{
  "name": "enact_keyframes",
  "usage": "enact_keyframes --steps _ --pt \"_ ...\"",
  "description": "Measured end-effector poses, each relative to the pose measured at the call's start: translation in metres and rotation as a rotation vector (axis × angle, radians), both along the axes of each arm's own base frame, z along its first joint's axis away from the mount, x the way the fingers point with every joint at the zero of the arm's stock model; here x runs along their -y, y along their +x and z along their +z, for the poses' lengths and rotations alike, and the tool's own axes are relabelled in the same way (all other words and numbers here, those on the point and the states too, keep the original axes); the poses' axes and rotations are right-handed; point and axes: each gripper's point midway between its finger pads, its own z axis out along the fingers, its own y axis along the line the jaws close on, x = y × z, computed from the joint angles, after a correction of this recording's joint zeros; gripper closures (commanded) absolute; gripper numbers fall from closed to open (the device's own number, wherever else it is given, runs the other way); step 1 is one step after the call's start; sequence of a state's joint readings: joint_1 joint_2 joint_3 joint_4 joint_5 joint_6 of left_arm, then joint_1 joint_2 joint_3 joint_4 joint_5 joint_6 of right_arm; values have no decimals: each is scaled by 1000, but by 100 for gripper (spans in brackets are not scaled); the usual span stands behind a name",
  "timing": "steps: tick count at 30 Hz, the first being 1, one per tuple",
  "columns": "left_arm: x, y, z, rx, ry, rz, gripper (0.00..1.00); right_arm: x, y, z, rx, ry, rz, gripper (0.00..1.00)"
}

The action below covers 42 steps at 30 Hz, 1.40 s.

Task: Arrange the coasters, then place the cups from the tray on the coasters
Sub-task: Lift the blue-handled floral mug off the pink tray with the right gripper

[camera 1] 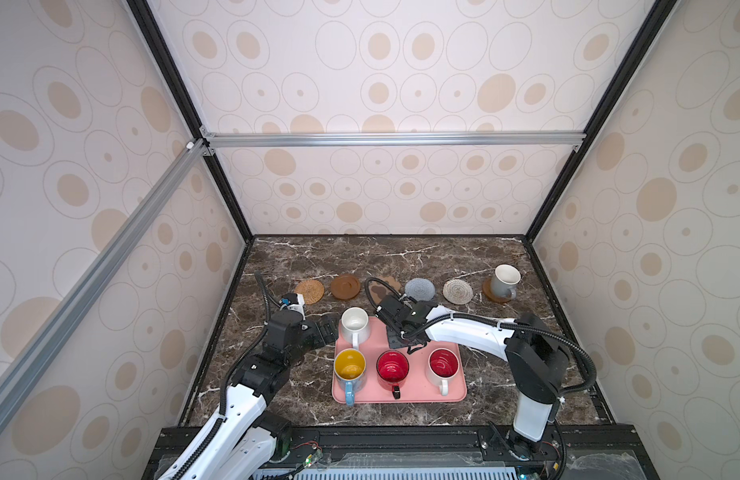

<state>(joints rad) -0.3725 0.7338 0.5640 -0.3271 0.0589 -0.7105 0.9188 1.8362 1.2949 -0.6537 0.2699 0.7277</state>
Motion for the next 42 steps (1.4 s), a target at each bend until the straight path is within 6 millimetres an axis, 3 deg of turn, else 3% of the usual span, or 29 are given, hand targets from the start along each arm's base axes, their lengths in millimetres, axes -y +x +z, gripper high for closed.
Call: enact_keyframes --steps 11,23,42 --pt "-3 1 -1 -2 10 15 0 7 -6 7 -1 -8 28 94" --pt "-5 2 -2 -4 13 31 0 13 -6 48 74 37 49 95" --pt "-5 2 -2 -5 12 31 0 24 -7 58 95 21 38 95"
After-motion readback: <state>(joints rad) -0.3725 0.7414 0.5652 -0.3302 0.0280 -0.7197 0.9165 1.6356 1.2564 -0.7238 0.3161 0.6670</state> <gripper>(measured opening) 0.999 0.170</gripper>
